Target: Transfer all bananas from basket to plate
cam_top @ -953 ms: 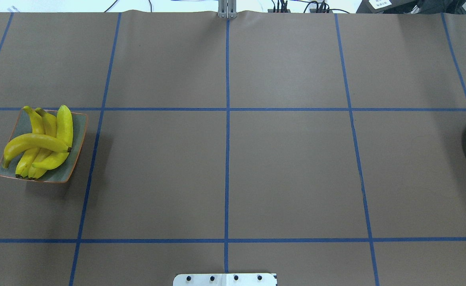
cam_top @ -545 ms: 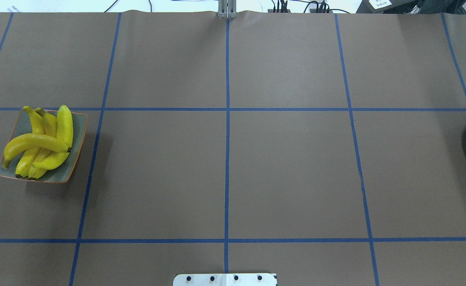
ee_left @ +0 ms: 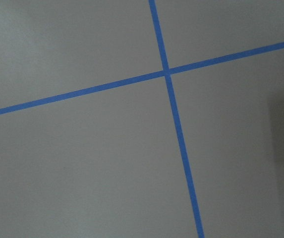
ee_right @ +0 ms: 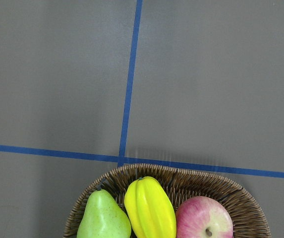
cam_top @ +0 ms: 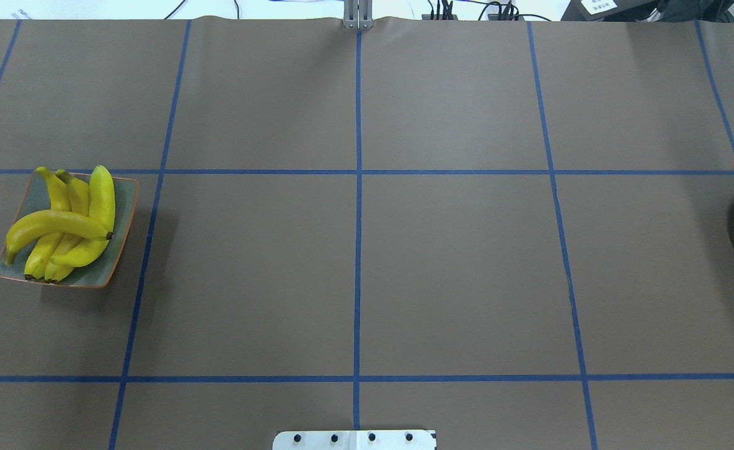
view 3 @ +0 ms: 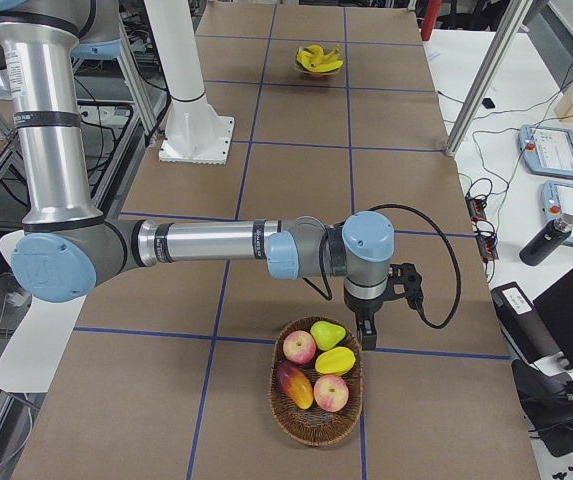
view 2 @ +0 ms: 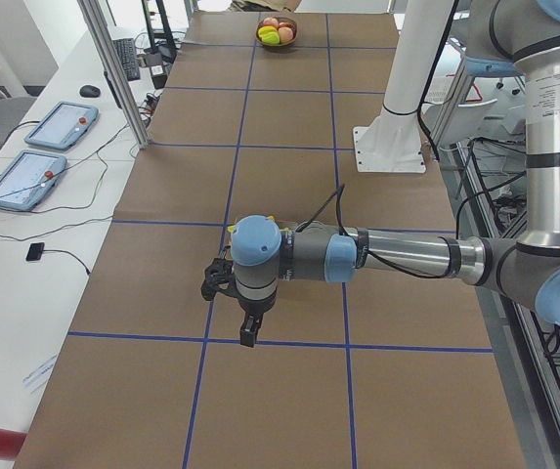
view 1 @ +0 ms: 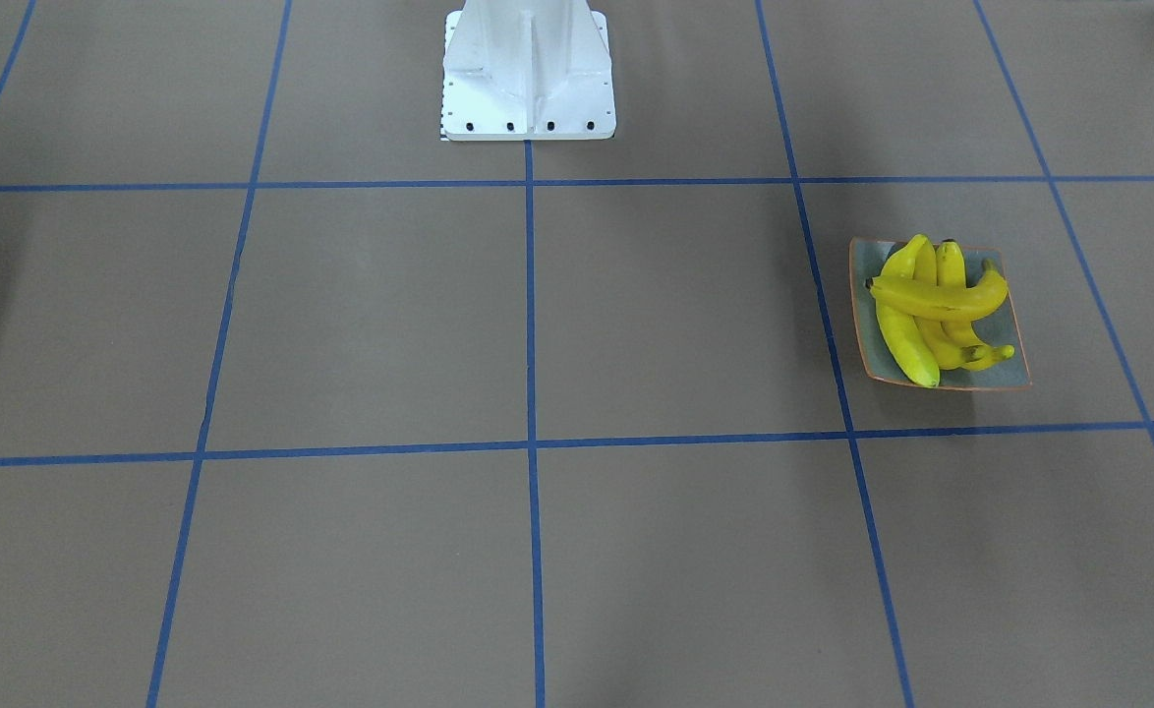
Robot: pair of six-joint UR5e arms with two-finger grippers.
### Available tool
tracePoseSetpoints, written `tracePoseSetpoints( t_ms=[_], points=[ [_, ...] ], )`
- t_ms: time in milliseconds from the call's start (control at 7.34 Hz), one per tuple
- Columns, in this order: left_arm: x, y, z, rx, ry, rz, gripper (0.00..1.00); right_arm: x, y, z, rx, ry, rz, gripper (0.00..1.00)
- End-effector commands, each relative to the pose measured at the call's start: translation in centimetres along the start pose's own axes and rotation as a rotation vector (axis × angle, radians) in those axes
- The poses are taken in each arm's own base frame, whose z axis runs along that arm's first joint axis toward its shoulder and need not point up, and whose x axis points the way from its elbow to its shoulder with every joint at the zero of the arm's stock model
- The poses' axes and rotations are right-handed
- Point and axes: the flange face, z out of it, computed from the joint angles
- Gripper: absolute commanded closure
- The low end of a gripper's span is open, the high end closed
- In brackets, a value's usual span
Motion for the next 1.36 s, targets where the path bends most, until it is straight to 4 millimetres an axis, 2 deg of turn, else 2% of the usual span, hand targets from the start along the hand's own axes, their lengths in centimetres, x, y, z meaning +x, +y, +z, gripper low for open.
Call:
tracePoseSetpoints(
  t_ms=[0, 272, 817, 1226],
  points=[
    [0.1, 0.3, 0.2, 0.001, 0.02, -0.002, 0.0, 0.1, 0.1, 0.3, -0.004, 0.002, 0.0, 0.0],
    [-0.1, 0.8, 0.5, -0.004, 0.018, -0.006, 0.0, 0.0, 0.1, 0.2, -0.001, 0.001, 0.0, 0.0],
    [-0.9, 3.0, 1.6, -0.034, 0.021, -0.034, 0.0, -0.2, 0.3, 0.8, -0.009, -0.002, -0.006, 0.0],
    [-1.0, 3.5, 1.9, -0.04, 0.022, -0.04, 0.0, 0.0, 0.7, 1.2, 0.008, -0.001, -0.023, 0.0]
  ],
)
